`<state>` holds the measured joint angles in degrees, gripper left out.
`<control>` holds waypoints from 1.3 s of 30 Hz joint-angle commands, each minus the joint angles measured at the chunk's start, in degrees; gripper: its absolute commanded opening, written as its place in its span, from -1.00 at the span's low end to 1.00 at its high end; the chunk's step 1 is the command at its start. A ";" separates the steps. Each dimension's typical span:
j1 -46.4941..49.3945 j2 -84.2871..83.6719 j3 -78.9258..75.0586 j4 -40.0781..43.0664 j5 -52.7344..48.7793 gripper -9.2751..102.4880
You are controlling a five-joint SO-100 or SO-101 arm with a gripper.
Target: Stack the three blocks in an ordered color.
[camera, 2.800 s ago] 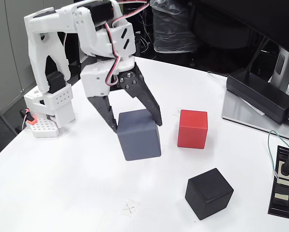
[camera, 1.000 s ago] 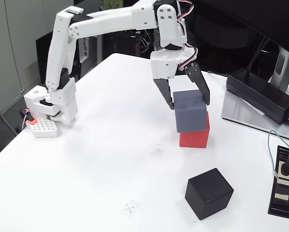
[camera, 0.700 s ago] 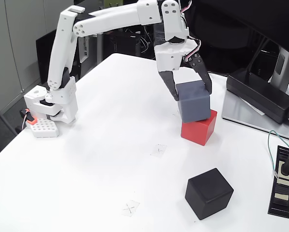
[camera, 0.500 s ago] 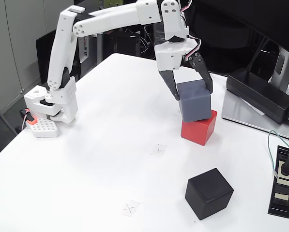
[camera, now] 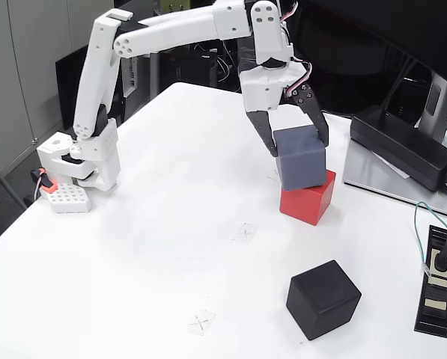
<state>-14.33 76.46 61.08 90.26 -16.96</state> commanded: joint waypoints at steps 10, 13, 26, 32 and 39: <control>-0.70 0.53 -2.29 -0.35 -0.35 -0.28; -0.26 0.88 -2.55 -0.35 -0.35 -0.28; 6.94 1.41 -2.55 0.26 -2.55 -0.29; 16.00 2.90 -2.64 0.35 -7.82 -0.29; 28.65 3.08 -2.46 -0.35 -10.90 -0.28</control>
<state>10.72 76.90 60.64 90.26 -25.84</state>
